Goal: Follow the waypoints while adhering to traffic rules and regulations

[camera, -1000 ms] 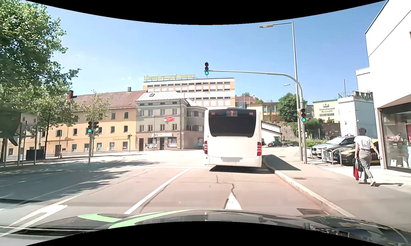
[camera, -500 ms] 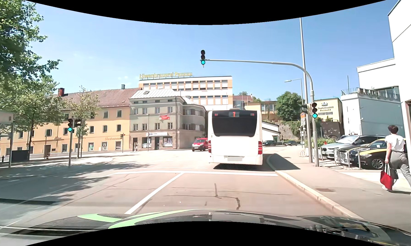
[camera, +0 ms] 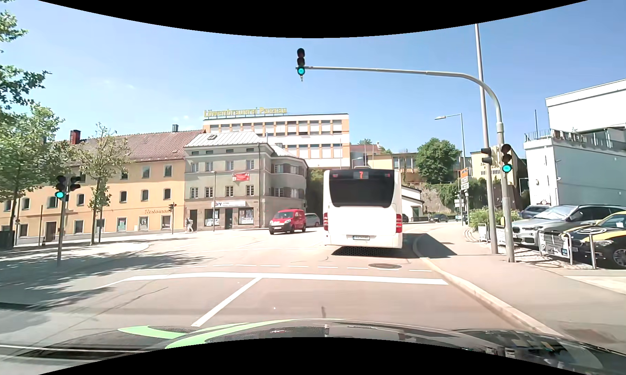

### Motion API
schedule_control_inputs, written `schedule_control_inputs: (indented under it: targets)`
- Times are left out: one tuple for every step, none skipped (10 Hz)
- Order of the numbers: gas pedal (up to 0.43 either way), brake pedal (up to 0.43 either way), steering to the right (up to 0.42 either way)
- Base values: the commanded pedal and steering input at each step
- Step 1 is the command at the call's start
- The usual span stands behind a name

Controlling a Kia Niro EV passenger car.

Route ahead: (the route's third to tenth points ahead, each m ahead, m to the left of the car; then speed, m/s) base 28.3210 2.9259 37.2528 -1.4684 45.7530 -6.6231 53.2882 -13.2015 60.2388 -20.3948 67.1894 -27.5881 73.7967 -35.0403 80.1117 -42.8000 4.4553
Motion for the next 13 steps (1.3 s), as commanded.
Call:
schedule_control_inputs:
  targets:
    - [0.28,0.0,0.06]
    - [0.28,0.0,0.06]
    - [0.28,0.0,0.06]
    - [0.28,0.0,0.059]
    - [0.28,0.0,0.059]
    - [0.268,0.0,0.058]
    - [0.26,0.0,0.059]
    - [0.26,0.0,0.064]
    - [0.26,0.0,0.073]
    - [0.26,0.0,0.079]
    - [0.26,0.0,0.078]
    - [0.26,0.0,0.073]
    - [0.248,0.0,0.067]
